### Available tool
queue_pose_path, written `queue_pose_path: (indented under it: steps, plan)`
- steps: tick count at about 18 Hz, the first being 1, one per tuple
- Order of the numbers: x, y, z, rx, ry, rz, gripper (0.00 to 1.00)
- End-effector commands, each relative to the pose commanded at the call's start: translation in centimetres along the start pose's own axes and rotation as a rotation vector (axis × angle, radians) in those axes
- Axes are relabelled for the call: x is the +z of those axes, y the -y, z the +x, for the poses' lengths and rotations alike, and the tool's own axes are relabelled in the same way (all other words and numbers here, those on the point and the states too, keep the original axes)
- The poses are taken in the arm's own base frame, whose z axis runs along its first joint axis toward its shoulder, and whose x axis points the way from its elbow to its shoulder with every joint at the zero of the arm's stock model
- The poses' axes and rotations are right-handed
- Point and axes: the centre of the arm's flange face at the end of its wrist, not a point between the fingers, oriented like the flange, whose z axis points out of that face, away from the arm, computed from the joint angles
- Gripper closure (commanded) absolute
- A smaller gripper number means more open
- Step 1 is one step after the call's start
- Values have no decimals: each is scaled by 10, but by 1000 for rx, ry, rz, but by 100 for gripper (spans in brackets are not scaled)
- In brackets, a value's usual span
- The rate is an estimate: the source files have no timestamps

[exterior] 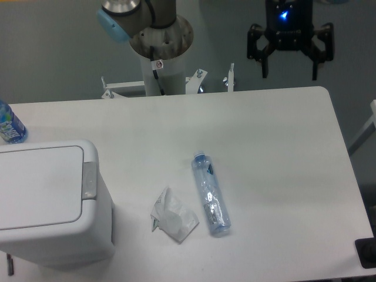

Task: Open the trash can
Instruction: 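Move the gripper down over the white trash bin's lid edge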

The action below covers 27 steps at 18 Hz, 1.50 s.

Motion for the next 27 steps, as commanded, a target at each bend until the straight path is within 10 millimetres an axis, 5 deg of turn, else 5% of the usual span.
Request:
queue_pose_path:
  steps: [4,10,14,27]
  plan:
    - [9,38,21,-227,17,68,0]
    - [32,99,83,-481,-115,90,0]
    - [33,112,103,-609,-280,130,0]
    - [63,157,201,-550,-380,68,0]
